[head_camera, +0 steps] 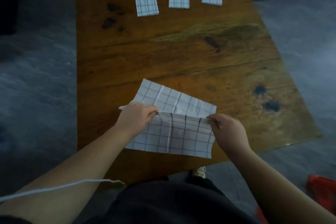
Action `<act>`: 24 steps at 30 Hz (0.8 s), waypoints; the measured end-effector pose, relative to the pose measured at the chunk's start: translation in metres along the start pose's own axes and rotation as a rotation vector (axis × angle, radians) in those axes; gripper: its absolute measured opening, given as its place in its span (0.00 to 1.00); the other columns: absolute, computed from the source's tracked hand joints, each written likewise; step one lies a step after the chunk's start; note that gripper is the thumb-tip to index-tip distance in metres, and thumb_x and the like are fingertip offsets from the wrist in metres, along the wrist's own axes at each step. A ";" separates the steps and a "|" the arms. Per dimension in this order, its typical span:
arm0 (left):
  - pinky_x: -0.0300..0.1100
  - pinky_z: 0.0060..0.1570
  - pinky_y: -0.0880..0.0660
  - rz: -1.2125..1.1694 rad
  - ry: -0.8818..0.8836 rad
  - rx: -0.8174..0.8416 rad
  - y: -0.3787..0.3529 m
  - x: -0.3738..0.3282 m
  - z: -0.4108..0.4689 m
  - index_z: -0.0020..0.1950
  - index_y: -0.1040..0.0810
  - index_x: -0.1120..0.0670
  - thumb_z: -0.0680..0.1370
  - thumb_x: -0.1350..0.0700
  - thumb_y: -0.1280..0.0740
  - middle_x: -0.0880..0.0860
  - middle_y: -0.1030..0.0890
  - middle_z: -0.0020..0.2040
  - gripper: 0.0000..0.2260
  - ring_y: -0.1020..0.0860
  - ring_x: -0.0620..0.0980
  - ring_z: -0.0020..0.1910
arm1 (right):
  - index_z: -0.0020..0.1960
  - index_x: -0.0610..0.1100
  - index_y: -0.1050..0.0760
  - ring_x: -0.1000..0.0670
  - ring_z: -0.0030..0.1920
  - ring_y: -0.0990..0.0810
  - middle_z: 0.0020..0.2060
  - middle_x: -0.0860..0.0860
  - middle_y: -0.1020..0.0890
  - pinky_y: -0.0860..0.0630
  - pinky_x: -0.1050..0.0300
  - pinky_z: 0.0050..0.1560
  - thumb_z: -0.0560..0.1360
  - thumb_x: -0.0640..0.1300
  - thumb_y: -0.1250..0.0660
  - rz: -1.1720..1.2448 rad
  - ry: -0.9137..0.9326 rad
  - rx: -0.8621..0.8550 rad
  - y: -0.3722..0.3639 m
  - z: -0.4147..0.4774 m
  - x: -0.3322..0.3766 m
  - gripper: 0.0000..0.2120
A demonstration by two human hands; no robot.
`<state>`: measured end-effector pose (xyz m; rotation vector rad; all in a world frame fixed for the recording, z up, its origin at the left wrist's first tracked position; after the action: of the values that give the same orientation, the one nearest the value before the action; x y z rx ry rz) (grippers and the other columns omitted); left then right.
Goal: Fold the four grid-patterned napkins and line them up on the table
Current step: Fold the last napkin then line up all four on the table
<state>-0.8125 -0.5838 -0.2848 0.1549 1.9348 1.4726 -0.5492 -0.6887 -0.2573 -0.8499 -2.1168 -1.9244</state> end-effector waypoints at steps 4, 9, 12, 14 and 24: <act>0.42 0.52 0.25 0.021 0.080 -0.033 0.018 -0.027 -0.023 0.61 0.19 0.45 0.84 0.49 0.39 0.40 0.17 0.50 0.11 0.21 0.41 0.46 | 0.54 0.50 0.17 0.62 0.43 0.25 0.43 0.60 0.20 0.32 0.69 0.42 0.81 0.43 0.32 0.111 -0.034 -0.002 0.033 -0.004 -0.018 0.06; 0.38 0.49 0.27 0.020 0.180 0.019 0.018 -0.073 -0.058 0.64 0.21 0.45 0.84 0.51 0.40 0.43 0.18 0.56 0.11 0.22 0.42 0.52 | 0.48 0.54 0.21 0.63 0.44 0.23 0.42 0.61 0.19 0.31 0.68 0.39 0.79 0.41 0.31 0.202 -0.012 0.026 0.076 -0.016 -0.046 0.08; 0.37 0.45 0.29 -0.020 0.228 0.062 0.017 -0.105 -0.074 0.64 0.22 0.43 0.85 0.50 0.40 0.42 0.19 0.53 0.11 0.23 0.40 0.48 | 0.45 0.56 0.23 0.63 0.45 0.23 0.42 0.62 0.19 0.31 0.67 0.39 0.79 0.40 0.30 0.253 0.007 0.050 0.102 -0.028 -0.063 0.11; 0.35 0.42 0.31 -0.016 0.245 0.039 0.021 -0.122 -0.080 0.64 0.21 0.43 0.84 0.48 0.40 0.38 0.21 0.50 0.11 0.25 0.36 0.44 | 0.44 0.57 0.23 0.64 0.43 0.23 0.42 0.61 0.18 0.31 0.67 0.38 0.79 0.41 0.30 0.281 0.027 0.053 0.120 -0.035 -0.073 0.11; 0.37 0.44 0.26 -0.082 0.319 -0.036 0.055 -0.150 -0.083 0.60 0.22 0.39 0.83 0.47 0.38 0.38 0.20 0.47 0.08 0.23 0.37 0.45 | 0.50 0.53 0.22 0.59 0.43 0.23 0.44 0.57 0.20 0.32 0.63 0.35 0.80 0.42 0.31 0.327 0.049 0.018 0.167 -0.023 -0.081 0.06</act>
<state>-0.7644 -0.7034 -0.1589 -0.1849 2.1337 1.5492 -0.4041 -0.7330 -0.1482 -1.0573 -1.8298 -1.7365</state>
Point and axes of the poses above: each hand's wrist, its own z-axis towards the middle knuckle, its own y-axis out of the back of the hand, x = y × z, the point moved 8 cm from there along z, towards the middle knuckle
